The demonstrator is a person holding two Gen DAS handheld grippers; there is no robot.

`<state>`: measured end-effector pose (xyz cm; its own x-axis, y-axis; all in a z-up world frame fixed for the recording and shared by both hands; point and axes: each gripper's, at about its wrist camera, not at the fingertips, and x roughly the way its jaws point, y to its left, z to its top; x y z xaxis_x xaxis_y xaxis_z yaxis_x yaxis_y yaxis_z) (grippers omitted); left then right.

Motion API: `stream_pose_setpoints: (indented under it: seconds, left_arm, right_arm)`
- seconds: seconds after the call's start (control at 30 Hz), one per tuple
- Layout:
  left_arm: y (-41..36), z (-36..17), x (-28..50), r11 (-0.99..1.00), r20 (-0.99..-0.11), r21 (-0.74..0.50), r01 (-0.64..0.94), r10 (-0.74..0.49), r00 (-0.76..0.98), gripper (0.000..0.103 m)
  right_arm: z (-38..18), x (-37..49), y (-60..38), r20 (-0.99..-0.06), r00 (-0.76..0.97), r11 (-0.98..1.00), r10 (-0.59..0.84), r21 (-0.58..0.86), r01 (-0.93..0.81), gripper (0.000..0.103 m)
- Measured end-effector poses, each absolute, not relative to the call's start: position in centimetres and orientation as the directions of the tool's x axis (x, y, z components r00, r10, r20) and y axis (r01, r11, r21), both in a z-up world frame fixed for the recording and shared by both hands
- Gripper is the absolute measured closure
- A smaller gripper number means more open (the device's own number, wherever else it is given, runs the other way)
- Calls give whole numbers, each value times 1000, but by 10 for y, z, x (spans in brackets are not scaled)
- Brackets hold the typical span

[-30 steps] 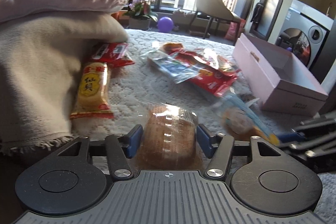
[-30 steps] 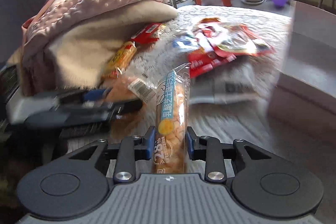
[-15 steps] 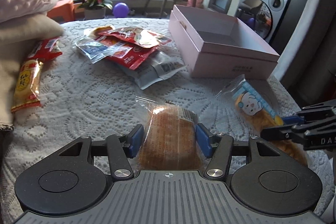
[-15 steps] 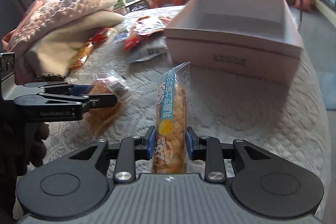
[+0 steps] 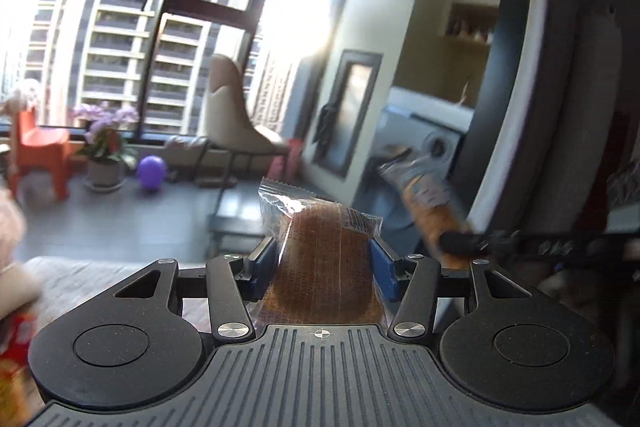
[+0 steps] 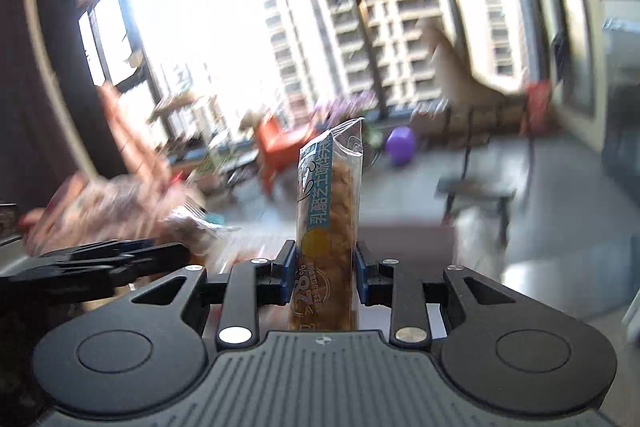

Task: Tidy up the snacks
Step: 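Carry both snacks into the pink box and open both grippers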

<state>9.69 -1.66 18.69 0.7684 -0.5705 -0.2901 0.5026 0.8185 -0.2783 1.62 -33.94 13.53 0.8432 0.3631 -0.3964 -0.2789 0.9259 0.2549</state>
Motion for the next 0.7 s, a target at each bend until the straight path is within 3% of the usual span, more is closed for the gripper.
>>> stream_pose_setpoints:
  seconds: [0.1,0.23,0.4,0.47,0.6,0.7]
  left_arm:
    - [-37,181,153,772,-319,-402,492,-622,715,46]
    - [-55,120,216,781,-504,-491,386,-616,605,48]
    - [-18,90,199,764,-462,-506,401,-632,623,48]
    - [1,89,175,810,-452,-432,396,-575,682,48]
    - [34,77,130,946,-467,-208,248,-318,825,48]
    - [74,68,106,974,-483,-212,77,-173,858,48]
  right_arm:
    - [144,60,-348,-420,840,927,344,297,-231,74]
    - [111,115,-352,-531,792,938,301,313,-147,71]
    - [68,134,-350,-612,739,945,282,309,-105,66]
    - [65,138,-345,-622,735,951,270,290,-104,65]
    - [67,143,-309,-627,731,961,271,213,-174,61]
    - [70,148,-260,-636,693,940,340,218,-260,56]
